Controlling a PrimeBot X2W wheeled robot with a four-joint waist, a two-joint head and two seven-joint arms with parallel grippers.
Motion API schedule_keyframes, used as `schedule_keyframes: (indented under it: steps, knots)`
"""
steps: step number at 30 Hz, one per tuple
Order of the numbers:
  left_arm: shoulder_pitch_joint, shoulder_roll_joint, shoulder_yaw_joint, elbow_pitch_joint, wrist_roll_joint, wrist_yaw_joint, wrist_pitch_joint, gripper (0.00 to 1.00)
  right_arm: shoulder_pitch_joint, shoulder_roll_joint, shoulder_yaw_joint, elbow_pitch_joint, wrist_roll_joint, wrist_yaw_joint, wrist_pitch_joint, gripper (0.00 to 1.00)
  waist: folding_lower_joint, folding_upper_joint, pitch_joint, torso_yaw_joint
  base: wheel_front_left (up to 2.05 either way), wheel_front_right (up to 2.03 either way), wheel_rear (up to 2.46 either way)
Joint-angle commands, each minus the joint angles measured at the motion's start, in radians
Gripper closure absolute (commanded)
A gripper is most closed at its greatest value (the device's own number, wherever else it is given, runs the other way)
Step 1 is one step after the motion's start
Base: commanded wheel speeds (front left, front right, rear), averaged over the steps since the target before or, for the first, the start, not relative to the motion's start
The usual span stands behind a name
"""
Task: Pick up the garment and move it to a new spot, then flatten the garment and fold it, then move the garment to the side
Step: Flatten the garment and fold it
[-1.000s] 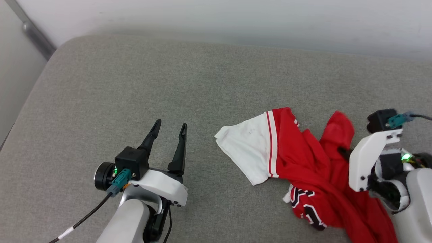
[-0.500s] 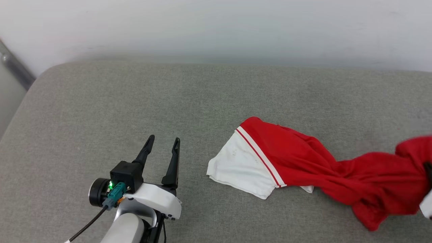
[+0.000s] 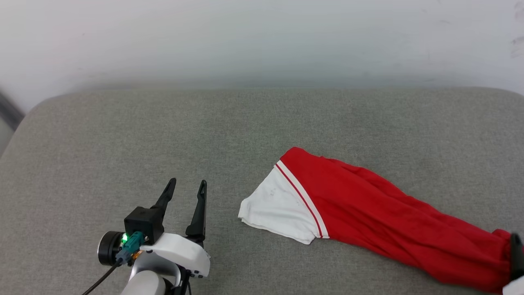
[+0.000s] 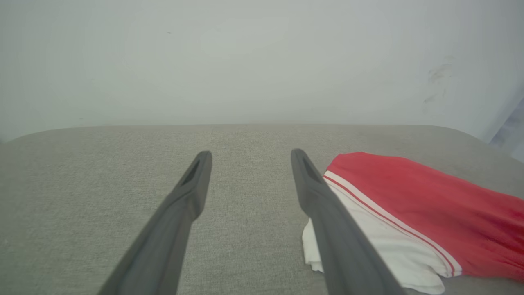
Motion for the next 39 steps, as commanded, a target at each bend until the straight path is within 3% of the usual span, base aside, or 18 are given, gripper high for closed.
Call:
schedule_keyframes:
  steps: [1, 7, 13, 20, 27, 33, 39]
  knots:
    - [0.010, 0.007, 0.002, -0.003, -0.004, 0.001, 0.003, 0.00, -0.022, -0.002, 0.003, -0.008, -0.010, 0.000, -0.037, 0.00, 0.0001, 0.0000, -0.009, -0.001, 0.00, 0.00, 0.00]
    - [0.033, 0.017, -0.006, -0.007, -0.008, 0.008, 0.021, 0.00, -0.051, -0.002, 0.048, -0.056, -0.105, 0.000, -0.150, 0.00, 0.0001, 0.0000, -0.047, 0.018, 0.00, 0.00, 0.00]
    - [0.057, 0.030, -0.007, -0.014, -0.010, 0.017, 0.037, 0.00, -0.006, -0.001, 0.203, -0.153, -0.187, 0.000, -0.187, 0.00, 0.0001, 0.0000, -0.073, 0.035, 0.00, 0.00, 0.00]
    - [0.083, 0.043, -0.009, -0.008, -0.018, 0.026, 0.053, 0.00, 0.069, -0.002, 0.361, -0.207, -0.215, 0.000, -0.213, 0.00, 0.0001, 0.0000, -0.101, 0.050, 0.00, 0.00, 0.00]
    - [0.077, 0.053, -0.012, 0.002, -0.021, 0.037, 0.088, 0.00, 0.135, -0.002, 0.436, -0.245, -0.218, -0.001, -0.207, 0.00, 0.0001, 0.0000, -0.117, 0.029, 0.00, 0.00, 0.00]
    - [-0.017, 0.034, -0.063, 0.039, -0.016, 0.000, 0.169, 0.00, 0.138, -0.002, 0.471, -0.273, -0.216, 0.000, -0.193, 0.00, 0.0001, 0.0000, -0.106, -0.004, 0.00, 0.00, 0.00]
    - [-0.150, 0.002, -0.146, 0.122, -0.040, -0.088, 0.368, 0.00, 0.117, -0.002, 0.491, -0.292, -0.226, 0.000, -0.177, 0.00, 0.0001, 0.0000, -0.072, -0.040, 0.00, 0.00, 0.00]
